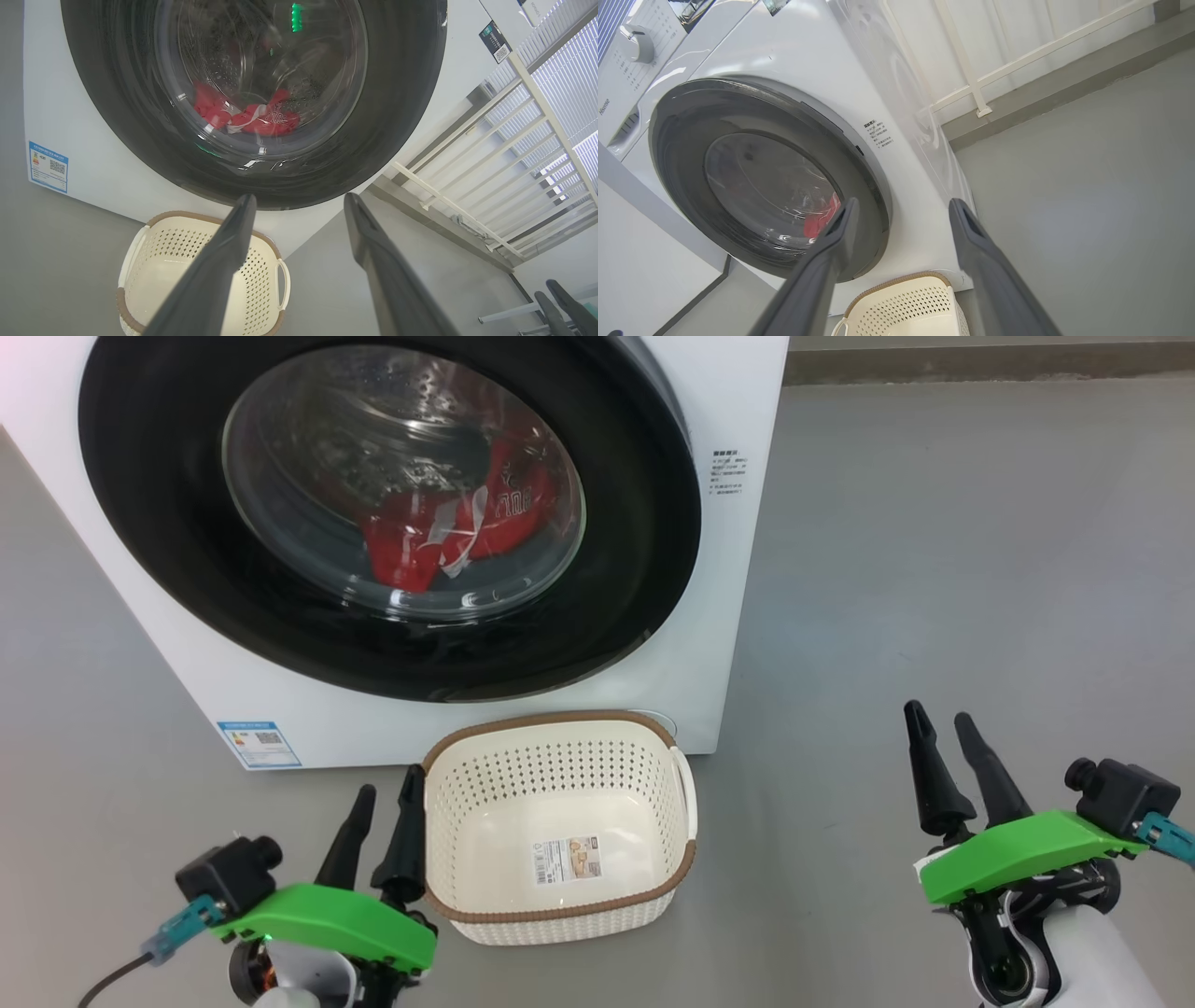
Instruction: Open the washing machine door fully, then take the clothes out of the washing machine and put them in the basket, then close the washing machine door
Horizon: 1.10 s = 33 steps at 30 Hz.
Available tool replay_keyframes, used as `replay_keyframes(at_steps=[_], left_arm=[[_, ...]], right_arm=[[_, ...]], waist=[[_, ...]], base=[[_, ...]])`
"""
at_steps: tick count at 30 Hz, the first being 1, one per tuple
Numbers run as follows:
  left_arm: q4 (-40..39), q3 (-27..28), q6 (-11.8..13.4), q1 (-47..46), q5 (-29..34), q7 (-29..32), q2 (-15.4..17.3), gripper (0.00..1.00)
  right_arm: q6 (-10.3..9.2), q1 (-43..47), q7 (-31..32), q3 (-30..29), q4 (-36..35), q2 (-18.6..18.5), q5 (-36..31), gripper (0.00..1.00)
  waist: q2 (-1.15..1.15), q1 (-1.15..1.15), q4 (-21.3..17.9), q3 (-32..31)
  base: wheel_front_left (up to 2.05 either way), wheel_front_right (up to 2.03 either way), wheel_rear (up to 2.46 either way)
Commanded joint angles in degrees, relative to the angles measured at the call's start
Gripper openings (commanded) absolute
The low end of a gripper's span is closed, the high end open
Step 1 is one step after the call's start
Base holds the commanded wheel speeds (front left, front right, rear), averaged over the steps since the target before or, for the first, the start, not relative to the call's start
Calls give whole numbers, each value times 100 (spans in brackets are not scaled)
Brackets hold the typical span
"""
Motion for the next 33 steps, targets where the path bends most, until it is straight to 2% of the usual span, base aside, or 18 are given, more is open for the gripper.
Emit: replay_keyframes(at_steps=[1, 33], left_arm=[[-109, 76, 31, -323, 210, -90, 104, 100], [57, -299, 334, -796, 2097, -616, 136, 100]], right_arm=[[2, -294, -91, 46, -191, -57, -271, 100], [2, -648, -612, 150, -85, -103, -2304, 100]], waist=[[0, 0, 1, 5], [0, 0, 30, -37]], base=[[0, 0, 0], [0, 0, 0]])
